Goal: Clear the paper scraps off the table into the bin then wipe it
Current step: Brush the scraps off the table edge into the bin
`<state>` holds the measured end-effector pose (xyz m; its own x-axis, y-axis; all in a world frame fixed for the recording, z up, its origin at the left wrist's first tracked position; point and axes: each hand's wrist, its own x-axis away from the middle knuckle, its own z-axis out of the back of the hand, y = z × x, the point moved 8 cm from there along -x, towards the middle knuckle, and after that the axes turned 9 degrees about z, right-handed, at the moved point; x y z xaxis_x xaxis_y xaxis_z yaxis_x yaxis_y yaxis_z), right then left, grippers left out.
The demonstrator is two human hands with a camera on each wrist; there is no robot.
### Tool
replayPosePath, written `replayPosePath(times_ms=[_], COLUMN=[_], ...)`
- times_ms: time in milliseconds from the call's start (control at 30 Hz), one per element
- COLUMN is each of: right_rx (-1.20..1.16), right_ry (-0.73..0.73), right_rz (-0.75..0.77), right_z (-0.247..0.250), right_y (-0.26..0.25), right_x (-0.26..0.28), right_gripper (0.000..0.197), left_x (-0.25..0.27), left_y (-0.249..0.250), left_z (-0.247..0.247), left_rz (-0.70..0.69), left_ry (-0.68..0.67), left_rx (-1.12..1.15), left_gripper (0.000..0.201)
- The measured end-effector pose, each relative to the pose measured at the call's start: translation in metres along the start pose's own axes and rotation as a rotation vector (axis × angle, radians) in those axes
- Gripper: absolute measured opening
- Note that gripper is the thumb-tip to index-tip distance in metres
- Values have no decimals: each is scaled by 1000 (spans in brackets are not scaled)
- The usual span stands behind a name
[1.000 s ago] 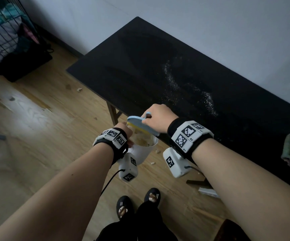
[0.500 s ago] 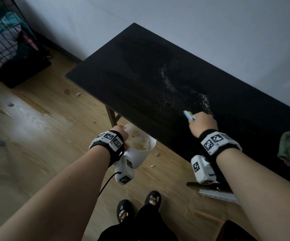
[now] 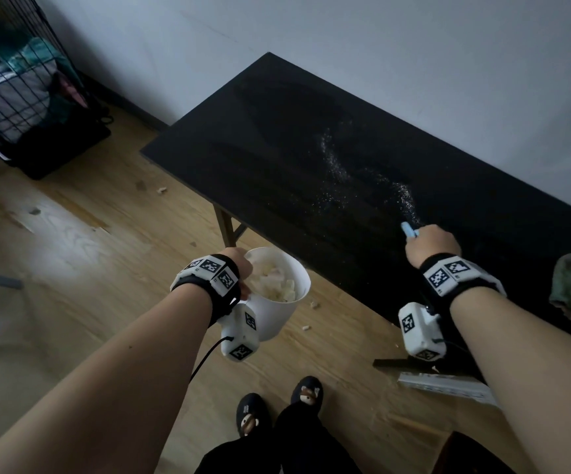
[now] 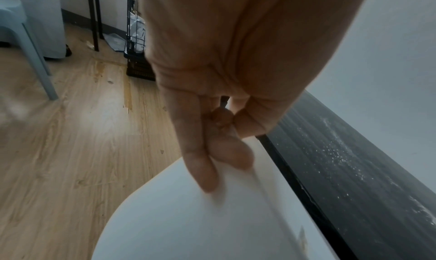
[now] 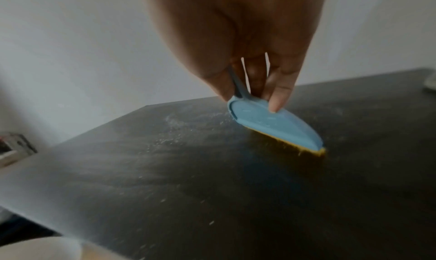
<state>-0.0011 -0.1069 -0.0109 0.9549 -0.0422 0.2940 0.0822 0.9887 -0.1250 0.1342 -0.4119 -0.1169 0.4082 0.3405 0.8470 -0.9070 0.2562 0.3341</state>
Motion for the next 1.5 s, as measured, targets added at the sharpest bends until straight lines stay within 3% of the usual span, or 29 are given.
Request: replayPosePath(times_ms=[67,267,367,433,567,667,800,1067,1233,1400,1500], right_rx=[-21,-136,-127,-91,-60,-115,-234,-131,-180,-117,-137], right_ry=[-26,-9,89,122,7,-42,18,63,97,-103,-138], right_rz=[55,284,225,88,-74,42,177,218,289,285,322], right_z=[-10,-7,13,17,-2,-12,9,56,58,48,44], right_y=[-18,-87,-61,-21,25,2,-29,20,15,-2,-17], right_x=[7,19,11,6,10,5,-16,-88,-120,-140,-145], right_gripper=[33,37,30,31,33,33,30,30,31,26,30], left_x=[16,53,72,81,95,100,110,105,84,69,66], left_y=[2,14,35,49,74,95,132,205,231,257,272], left_z=[6,26,36,42,44,38,45,55,44,39,34], left_rz=[-10,-14,-99,-143,-209,-227,-305,-462,-457,-447,-462], left_ry=[-3,-36,-26,-4,60,47,81,190,244,308,336], left_rx=[-3,-19,22,69,103,58,73,322,431,499,510], left_gripper=[40,52,56,57,52,47,40,52,52,48,47])
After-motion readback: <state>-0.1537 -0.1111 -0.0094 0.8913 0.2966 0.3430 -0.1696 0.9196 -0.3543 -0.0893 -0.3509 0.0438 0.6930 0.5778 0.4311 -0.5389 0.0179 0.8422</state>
